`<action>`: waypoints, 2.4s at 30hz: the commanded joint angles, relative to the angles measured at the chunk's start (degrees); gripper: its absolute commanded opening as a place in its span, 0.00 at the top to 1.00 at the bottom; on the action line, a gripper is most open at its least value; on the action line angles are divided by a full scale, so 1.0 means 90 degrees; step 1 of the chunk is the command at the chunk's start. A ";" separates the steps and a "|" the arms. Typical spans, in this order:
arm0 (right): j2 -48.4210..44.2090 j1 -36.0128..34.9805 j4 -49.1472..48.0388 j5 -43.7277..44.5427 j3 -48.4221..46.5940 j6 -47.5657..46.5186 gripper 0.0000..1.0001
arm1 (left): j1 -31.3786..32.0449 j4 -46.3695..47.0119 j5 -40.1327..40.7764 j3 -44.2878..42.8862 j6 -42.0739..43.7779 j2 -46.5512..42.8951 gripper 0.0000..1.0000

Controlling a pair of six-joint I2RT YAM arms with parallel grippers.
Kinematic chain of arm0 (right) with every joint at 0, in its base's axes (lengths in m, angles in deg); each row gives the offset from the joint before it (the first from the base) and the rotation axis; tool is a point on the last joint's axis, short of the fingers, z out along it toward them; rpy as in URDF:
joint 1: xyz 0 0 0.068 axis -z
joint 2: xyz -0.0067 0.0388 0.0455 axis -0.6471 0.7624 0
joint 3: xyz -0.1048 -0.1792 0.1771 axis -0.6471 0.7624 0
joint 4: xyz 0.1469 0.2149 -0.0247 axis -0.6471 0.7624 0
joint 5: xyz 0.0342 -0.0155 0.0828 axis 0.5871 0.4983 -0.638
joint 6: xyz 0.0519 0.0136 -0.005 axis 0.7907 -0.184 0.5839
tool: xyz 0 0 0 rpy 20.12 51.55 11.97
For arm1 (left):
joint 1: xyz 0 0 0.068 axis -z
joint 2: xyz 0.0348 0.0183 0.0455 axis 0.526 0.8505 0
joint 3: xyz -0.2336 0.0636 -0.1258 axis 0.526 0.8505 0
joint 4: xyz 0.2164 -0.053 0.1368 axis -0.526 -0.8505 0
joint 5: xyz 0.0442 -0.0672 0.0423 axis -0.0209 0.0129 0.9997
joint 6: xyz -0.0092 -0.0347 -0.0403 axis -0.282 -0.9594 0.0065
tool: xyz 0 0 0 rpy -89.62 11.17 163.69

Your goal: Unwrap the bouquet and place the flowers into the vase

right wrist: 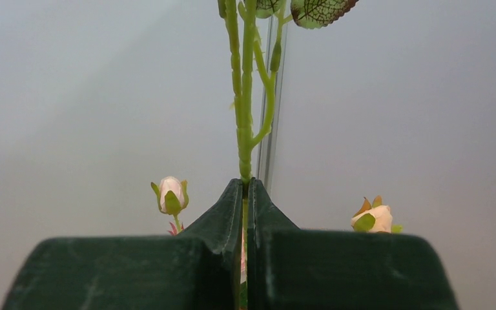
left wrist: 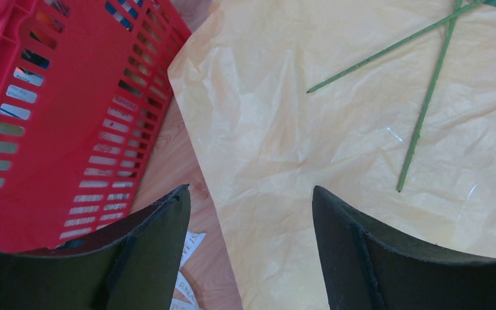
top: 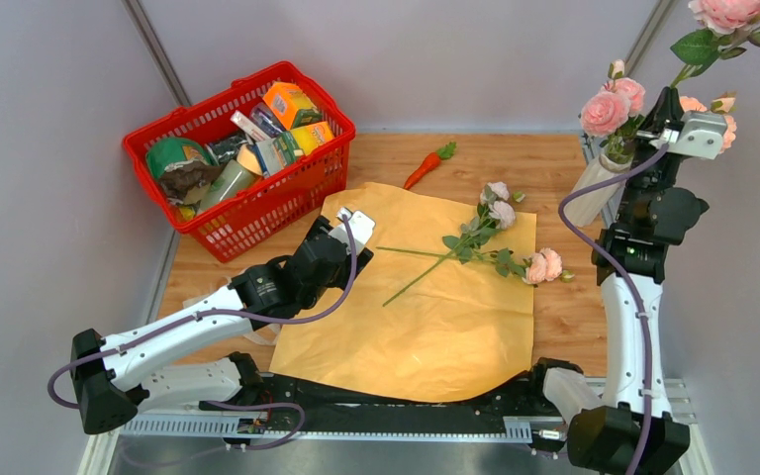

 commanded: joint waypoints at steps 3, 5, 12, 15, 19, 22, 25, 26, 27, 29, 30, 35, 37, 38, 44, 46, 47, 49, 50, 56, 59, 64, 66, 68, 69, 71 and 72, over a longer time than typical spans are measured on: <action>0.0431 0.0216 -0.0981 -0.0180 -0.0124 0.0362 1.00 | 0.0018 0.0091 0.0123 -0.0190 0.0093 -0.0023 0.23; 0.0568 0.0264 -0.0961 -0.0111 -0.0134 0.0381 1.00 | 0.0028 0.0082 0.0191 -0.0181 0.0093 -0.0032 0.23; 0.0949 0.0382 -0.1632 0.0016 0.0441 0.0518 1.00 | 0.0028 0.0111 0.0231 -0.0161 0.0093 -0.0033 0.23; 0.1154 0.0382 -0.1869 -0.0033 0.0569 0.0353 1.00 | 0.0018 0.0111 0.0201 -0.0171 0.0093 -0.0013 0.23; 0.1349 0.0382 -0.1626 0.0006 0.0647 0.0440 0.92 | 0.0028 0.0101 0.0143 -0.0200 0.0093 -0.0003 0.23; 0.1389 0.0392 -0.0576 0.0579 0.0365 0.0926 0.74 | 0.0018 0.0111 0.0172 -0.0181 0.0093 -0.0023 0.23; 0.1389 0.0382 0.0918 0.1195 -0.0181 0.1658 0.66 | 0.0018 0.0101 0.0182 -0.0190 0.0093 -0.0023 0.23; 0.1389 0.0382 0.1301 0.1284 -0.0328 0.1796 0.64 | 0.0018 0.0111 0.0182 -0.0180 0.0093 -0.0032 0.23; 0.1369 0.0382 0.1633 0.1247 -0.0407 0.1933 0.62 | 0.0028 0.0111 0.0172 -0.0190 0.0093 -0.0033 0.23; 0.1214 0.0392 0.2113 0.1072 -0.0505 0.2236 0.58 | 0.0018 0.0111 0.0153 -0.0190 0.0103 -0.0013 0.23; 0.1097 0.0392 0.2386 0.0964 -0.0496 0.2363 0.56 | 0.0028 0.0101 0.0152 -0.0190 0.0094 -0.0013 0.23; 0.0540 0.0392 0.3918 0.0992 -0.0573 0.3182 0.43 | 0.0028 0.0101 0.0191 -0.0190 0.0093 -0.0042 0.23; 0.0393 0.0392 0.4379 0.0760 -0.0535 0.3437 0.38 | 0.0018 0.0111 0.0191 -0.0171 0.0103 -0.0062 0.23; 0.0354 0.0382 0.4526 0.0613 -0.0476 0.3419 0.38 | 0.0018 0.0111 0.0211 -0.0180 0.0094 -0.0052 0.23; 0.0529 0.0382 0.5404 0.0554 -0.0622 0.3584 0.40 | 0.0018 0.0130 0.0191 -0.0161 0.0103 -0.0052 0.23; 0.0549 0.0382 0.5804 0.0475 -0.0652 0.3691 0.40 | 0.0018 0.0111 0.0182 -0.0180 0.0093 -0.0062 0.23; 0.0530 0.0382 0.5932 0.0436 -0.0652 0.3731 0.40 | 0.0028 0.0111 0.0182 -0.0180 0.0093 -0.0081 0.23; 0.0432 0.0392 0.6021 0.0358 -0.0574 0.3799 0.40 | 0.0018 0.0120 0.0191 -0.0171 0.0093 -0.0101 0.23; 0.0383 0.0392 0.6050 0.0309 -0.0554 0.3828 0.40 | 0.0018 0.0120 0.0191 -0.0161 0.0093 -0.0111 0.23; 0.0285 0.0382 0.6342 0.0134 -0.0680 0.3751 0.40 | 0.0018 0.0120 0.0172 -0.0180 0.0093 -0.0101 0.23; 0.0169 0.0382 0.6674 -0.0325 -0.1109 0.3702 0.45 | 0.0018 0.0120 0.0172 -0.0171 0.0093 -0.0111 0.23; -0.0436 0.0392 0.6949 -0.0736 -0.1686 0.3750 0.45 | 0.0018 0.0111 0.0143 -0.0190 0.0103 -0.0072 0.23; -0.0651 0.0382 0.6939 -0.0736 -0.1881 0.3741 0.42 | 0.0028 0.0111 0.0143 -0.0171 0.0093 -0.0072 0.23; -0.0730 0.0382 0.6929 -0.0736 -0.2144 0.3712 0.39 | 0.0018 0.0120 0.0152 -0.0180 0.0094 -0.0052 0.23; -0.0721 0.0392 0.6929 -0.0736 -0.2329 0.3673 0.38 | 0.0018 0.0111 0.0162 -0.0180 0.0093 -0.0042 0.23; -0.0672 0.0382 0.6910 -0.0707 -0.2681 0.3585 0.35 | 0.0028 0.0111 0.0162 -0.0171 0.0093 -0.0042 0.23; -0.0653 0.0382 0.6871 -0.0688 -0.2876 0.3517 0.34 | 0.0018 0.0111 0.0162 -0.0180 0.0093 -0.0042 0.23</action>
